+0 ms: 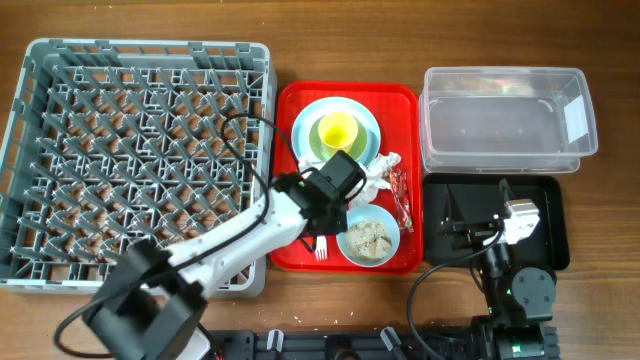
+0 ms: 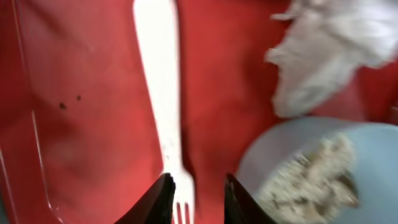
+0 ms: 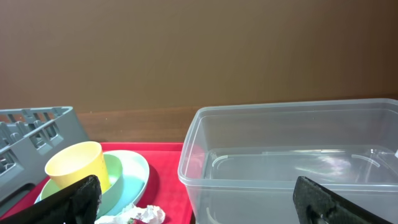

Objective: Sort waste into correct bins and load items into the dishwasher rack
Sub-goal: 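Reach the left gripper back down to the white fork, then carry the white fork with the left gripper into the rack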

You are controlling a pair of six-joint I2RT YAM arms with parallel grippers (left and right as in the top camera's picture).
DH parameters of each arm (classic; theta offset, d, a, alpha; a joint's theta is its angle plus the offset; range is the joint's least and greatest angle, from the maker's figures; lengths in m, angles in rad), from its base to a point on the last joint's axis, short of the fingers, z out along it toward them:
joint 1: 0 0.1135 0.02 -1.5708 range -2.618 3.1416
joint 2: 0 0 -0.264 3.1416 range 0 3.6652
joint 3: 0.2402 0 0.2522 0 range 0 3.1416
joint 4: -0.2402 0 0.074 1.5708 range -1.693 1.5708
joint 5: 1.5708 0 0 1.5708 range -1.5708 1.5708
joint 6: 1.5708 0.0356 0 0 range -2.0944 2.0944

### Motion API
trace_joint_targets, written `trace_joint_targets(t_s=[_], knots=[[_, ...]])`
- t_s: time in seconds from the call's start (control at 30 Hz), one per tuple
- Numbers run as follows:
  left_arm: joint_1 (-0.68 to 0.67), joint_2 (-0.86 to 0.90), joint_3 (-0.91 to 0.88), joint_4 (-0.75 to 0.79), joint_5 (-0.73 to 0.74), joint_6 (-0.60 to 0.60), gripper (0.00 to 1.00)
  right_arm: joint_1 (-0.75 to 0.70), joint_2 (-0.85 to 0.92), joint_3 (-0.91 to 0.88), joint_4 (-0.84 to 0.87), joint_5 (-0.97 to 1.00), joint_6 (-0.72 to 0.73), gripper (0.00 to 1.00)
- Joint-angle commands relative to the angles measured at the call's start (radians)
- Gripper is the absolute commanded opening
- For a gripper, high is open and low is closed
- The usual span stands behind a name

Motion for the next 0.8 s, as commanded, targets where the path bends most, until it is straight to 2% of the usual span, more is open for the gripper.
trace_joint_targets(t_s=[0.0, 0.17, 0.3, 0.47, 0.5, 0.57, 0.67, 0.7, 0.77], knots=[[0.0, 0.064, -0.007, 0.005, -0.037, -0.041, 0.27, -0.003, -0.004, -0.001, 0.003, 0.013, 0.014, 1.0], [0.0, 0.105, -0.025, 0.024, -0.056, -0.041, 0.27, -0.003, -0.004, -0.001, 0.003, 0.013, 0.014, 1.0], [0.0, 0.105, -0.094, 0.116, -0.063, -0.041, 0.27, -0.003, -0.004, -0.001, 0.003, 0.013, 0.014, 1.0], [0.001, 0.102, -0.093, 0.118, -0.063, -0.027, 0.11, -0.003, -0.004, -0.001, 0.003, 0.013, 0.014, 1.0], [0.001, 0.093, -0.089, 0.117, -0.068, 0.019, 0.08, -0.003, -0.004, -0.001, 0.003, 0.013, 0.013, 1.0], [0.001, 0.051, -0.064, 0.068, -0.153, 0.074, 0.04, -0.003, -0.004, -0.001, 0.003, 0.013, 0.014, 1.0], [0.001, -0.093, -0.003, -0.074, -0.404, 0.082, 0.04, -0.003, -0.004, -0.001, 0.003, 0.013, 0.014, 1.0], [0.001, -0.139, 0.006, -0.089, -0.449, 0.117, 0.04, -0.003, -0.004, -0.001, 0.003, 0.013, 0.013, 1.0], [0.008, -0.269, 0.011, -0.093, -0.475, 0.261, 0.04, -0.003, -0.004, -0.001, 0.003, 0.013, 0.013, 1.0]])
